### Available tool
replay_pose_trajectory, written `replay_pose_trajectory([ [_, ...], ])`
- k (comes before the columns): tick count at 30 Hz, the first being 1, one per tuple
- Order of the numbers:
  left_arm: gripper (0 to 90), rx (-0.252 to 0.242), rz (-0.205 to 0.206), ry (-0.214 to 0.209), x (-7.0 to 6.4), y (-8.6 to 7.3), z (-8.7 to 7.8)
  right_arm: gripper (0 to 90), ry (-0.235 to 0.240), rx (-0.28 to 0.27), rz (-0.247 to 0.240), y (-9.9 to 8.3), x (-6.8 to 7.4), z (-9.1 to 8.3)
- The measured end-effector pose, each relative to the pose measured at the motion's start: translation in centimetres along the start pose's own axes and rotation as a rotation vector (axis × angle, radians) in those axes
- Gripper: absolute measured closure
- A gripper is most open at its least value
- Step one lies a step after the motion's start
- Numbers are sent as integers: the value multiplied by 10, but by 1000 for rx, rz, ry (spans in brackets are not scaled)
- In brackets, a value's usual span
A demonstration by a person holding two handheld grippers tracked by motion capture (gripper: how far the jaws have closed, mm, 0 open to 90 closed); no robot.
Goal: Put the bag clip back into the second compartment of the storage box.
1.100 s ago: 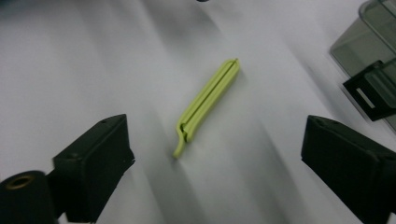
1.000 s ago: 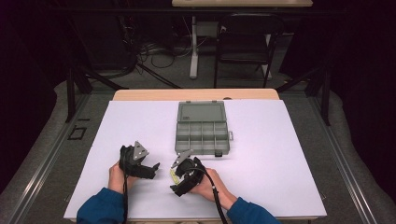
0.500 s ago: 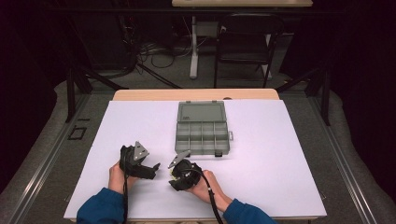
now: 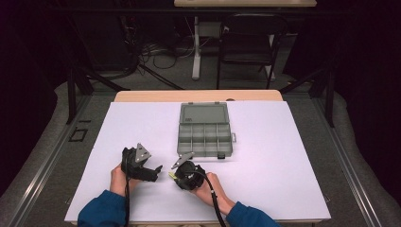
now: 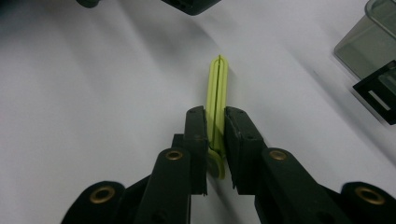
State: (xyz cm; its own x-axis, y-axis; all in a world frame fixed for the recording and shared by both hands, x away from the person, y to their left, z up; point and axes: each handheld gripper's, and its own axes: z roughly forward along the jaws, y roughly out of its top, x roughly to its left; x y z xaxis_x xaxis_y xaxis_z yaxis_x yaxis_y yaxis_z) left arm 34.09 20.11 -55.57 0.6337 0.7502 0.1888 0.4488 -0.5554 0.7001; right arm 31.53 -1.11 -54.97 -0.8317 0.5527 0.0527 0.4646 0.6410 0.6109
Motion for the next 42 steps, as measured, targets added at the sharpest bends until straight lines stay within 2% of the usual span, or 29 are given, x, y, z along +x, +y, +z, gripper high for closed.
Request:
replay_pose_trajectory([
  [14, 0, -5, -2, 3, 1, 0, -1, 799, -5, -22, -12, -1, -4, -11],
  [42, 0, -8, 0, 2, 1, -1, -3, 801, -54, -66, 2, -4, -27, -36],
])
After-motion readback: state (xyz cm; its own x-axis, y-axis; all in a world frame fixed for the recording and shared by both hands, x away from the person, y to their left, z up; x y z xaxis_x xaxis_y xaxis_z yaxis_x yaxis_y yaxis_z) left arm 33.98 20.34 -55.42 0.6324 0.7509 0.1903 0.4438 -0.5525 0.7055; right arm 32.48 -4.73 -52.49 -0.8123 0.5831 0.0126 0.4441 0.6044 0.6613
